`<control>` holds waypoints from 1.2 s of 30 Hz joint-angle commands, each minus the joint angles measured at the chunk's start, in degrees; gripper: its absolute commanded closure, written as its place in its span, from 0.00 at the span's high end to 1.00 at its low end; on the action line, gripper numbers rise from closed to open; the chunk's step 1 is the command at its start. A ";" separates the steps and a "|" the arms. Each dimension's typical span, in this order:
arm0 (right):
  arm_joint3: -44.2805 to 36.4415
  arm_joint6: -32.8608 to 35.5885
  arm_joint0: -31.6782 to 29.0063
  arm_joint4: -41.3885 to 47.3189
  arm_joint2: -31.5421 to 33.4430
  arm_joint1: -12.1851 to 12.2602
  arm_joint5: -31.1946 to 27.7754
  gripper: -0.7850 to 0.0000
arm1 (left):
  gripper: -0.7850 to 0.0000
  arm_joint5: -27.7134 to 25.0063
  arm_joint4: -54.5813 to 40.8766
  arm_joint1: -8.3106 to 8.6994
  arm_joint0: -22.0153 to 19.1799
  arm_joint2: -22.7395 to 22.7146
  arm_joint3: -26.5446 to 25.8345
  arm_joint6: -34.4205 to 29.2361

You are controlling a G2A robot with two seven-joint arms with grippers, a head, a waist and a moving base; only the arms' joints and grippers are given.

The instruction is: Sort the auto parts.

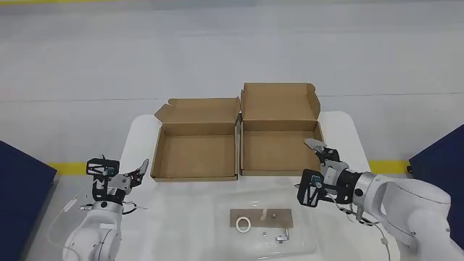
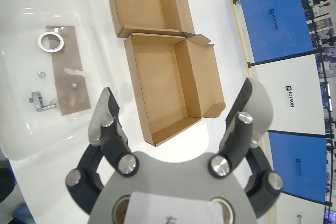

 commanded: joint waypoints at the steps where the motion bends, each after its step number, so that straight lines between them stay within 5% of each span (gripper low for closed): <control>1: 0.04 -0.09 -0.04 -0.05 0.03 -0.01 0.04 1.00 | 1.00 0.00 0.00 0.00 0.00 0.00 0.00 0.00; 9: -2.71 0.34 0.33 -3.27 -1.48 0.59 -0.81 1.00 | 1.00 0.00 0.00 0.00 0.00 0.00 0.00 0.00; 15: -3.61 6.89 1.97 -10.64 -12.33 5.34 -0.81 1.00 | 1.00 0.00 0.00 0.00 0.00 0.00 0.00 0.00; 23: -1.23 20.35 8.58 0.70 -24.99 12.90 -0.81 1.00 | 1.00 0.00 0.00 0.00 0.00 0.00 0.00 0.00; 36: -1.12 20.34 10.65 -0.27 -28.61 13.65 -0.81 1.00 | 1.00 0.00 0.00 0.00 0.00 0.00 0.00 0.00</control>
